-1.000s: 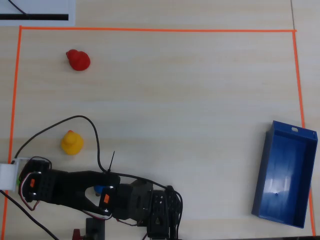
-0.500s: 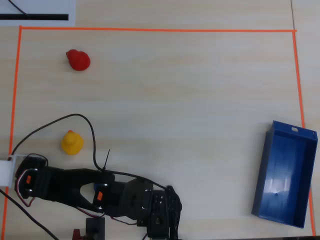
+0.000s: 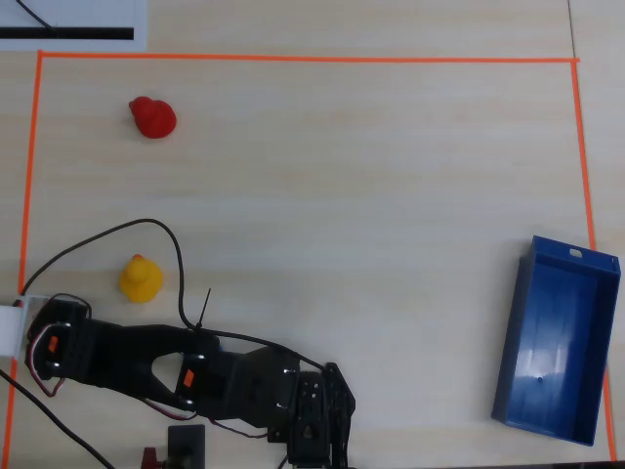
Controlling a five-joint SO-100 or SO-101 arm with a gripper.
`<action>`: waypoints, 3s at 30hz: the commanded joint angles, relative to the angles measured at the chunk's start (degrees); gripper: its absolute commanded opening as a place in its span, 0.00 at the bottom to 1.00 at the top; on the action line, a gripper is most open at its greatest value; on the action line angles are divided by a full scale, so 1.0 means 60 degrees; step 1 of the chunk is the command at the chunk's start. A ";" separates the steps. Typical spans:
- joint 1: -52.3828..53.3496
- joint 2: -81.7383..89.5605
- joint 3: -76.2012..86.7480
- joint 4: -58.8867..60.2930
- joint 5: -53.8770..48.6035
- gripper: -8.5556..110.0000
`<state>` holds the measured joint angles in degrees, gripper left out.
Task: Grasp green duck and put it into box.
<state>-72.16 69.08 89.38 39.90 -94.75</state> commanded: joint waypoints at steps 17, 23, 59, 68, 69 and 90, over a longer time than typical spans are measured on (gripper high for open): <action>0.0278 0.1245 0.1641 -0.0879 -0.0029 0.34; 0.0366 0.1392 0.1641 -0.0879 -0.0088 0.31; 0.4087 0.7031 -0.0073 0.2036 -0.0234 0.07; 0.8818 0.5684 -0.4233 0.2021 0.0015 0.07; 0.9404 0.5581 -0.4497 0.2183 0.0015 0.07; 1.8604 0.6270 -0.4819 0.3530 0.0161 0.07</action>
<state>32.08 102.04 61.00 61.44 -94.04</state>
